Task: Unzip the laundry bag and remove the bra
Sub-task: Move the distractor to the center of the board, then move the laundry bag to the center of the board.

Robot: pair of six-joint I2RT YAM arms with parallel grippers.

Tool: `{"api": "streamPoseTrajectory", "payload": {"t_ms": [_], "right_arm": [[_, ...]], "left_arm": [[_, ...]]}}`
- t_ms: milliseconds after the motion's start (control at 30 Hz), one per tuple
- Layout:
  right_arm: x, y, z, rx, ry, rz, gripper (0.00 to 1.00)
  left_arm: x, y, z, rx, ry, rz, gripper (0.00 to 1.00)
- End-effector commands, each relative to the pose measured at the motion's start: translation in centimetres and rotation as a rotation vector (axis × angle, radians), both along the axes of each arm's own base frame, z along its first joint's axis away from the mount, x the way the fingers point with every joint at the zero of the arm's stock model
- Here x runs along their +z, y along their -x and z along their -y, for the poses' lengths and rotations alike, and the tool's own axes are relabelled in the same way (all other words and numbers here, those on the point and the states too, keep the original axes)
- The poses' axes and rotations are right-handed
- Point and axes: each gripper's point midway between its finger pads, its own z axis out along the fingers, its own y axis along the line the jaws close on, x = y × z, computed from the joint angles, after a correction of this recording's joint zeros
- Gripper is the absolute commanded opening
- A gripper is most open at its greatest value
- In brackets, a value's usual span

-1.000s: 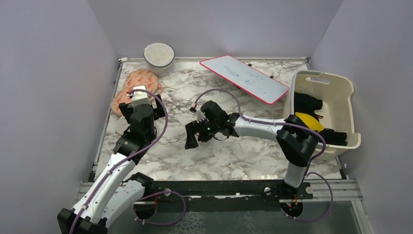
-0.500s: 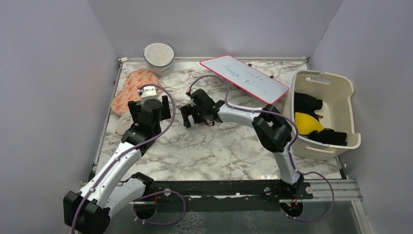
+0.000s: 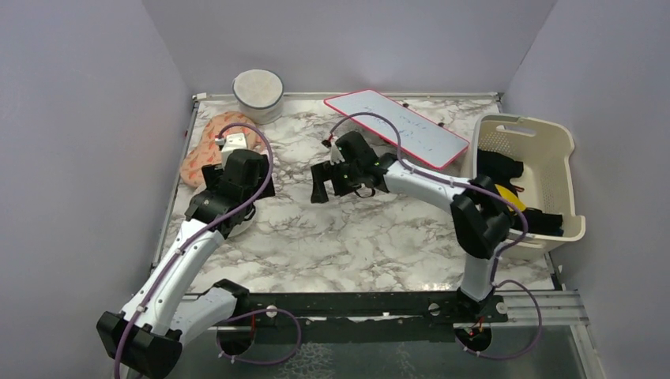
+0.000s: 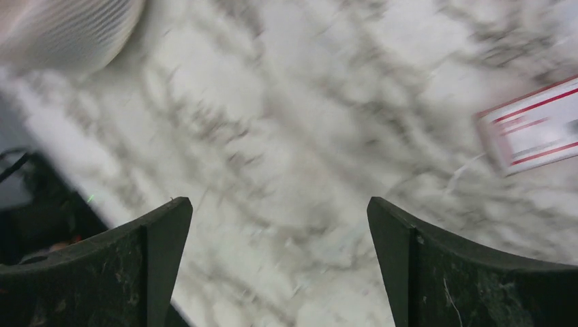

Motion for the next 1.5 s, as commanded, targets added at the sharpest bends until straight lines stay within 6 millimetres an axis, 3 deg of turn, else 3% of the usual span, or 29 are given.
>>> {"api": "streamPoseTrajectory", "payload": {"t_ms": [0, 67, 200, 367, 467, 500, 667, 733, 867, 933, 967, 1067, 1233, 1333, 1467], "right_arm": [[3.4, 6.8, -1.8, 0.189, -0.21, -0.087, 1.0], [3.8, 8.0, 0.3, 0.137, -0.144, -0.132, 1.0], [7.7, 11.1, 4.5, 0.069, -0.106, -0.138, 1.0], [10.2, 14.0, 7.0, 0.083, -0.119, -0.143, 1.0], [10.5, 14.6, 7.2, 0.098, -0.176, -0.107, 1.0], [10.5, 14.7, 7.3, 0.098, -0.188, -0.097, 1.0], [10.8, 15.1, 6.8, 0.106, -0.266, -0.087, 1.0], [10.4, 15.6, 6.7, 0.121, -0.293, -0.092, 1.0], [8.7, 16.0, 7.2, 0.112, -0.269, -0.119, 1.0], [8.2, 16.1, 7.4, 0.104, -0.261, -0.132, 1.0], [8.2, 16.2, 7.4, 0.101, -0.264, -0.133, 1.0], [8.2, 16.3, 7.4, 0.094, -0.272, -0.134, 1.0], [8.1, 16.7, 7.3, 0.09, -0.277, -0.169, 1.0], [7.9, 16.9, 6.9, 0.09, -0.3, -0.194, 1.0], [6.8, 17.0, 6.7, 0.069, -0.302, -0.237, 1.0]], "left_arm": [[-3.3, 0.8, -0.1, -0.104, -0.081, -0.08, 0.99], [-3.5, 0.3, 0.0, -0.123, -0.102, -0.069, 0.99], [-2.8, -1.1, -1.5, -0.029, -0.152, -0.088, 0.99], [-2.6, -2.6, -5.5, 0.138, -0.16, -0.099, 0.99], [-4.5, -3.7, -6.6, 0.129, -0.141, -0.13, 0.99], [-5.2, -3.9, -6.8, 0.125, -0.156, -0.16, 0.96], [-7.5, -3.4, -7.6, 0.139, -0.208, -0.249, 0.6], [-8.0, -3.2, -6.7, 0.104, -0.163, -0.253, 0.41], [-8.2, -2.6, -4.7, 0.022, -0.06, -0.254, 0.28], [-8.2, -2.0, -3.3, -0.012, 0.015, -0.25, 0.05], [-8.1, -1.8, -2.1, -0.04, 0.08, -0.246, 0.0], [-7.1, -1.1, 2.9, -0.106, 0.39, -0.197, 0.0], [-4.3, -0.7, 10.3, -0.069, 0.939, -0.061, 0.0], [-5.4, 0.1, 11.6, 0.074, 1.046, -0.012, 0.0], [-4.4, 0.0, 13.2, 0.115, 1.114, 0.034, 0.0]]}}
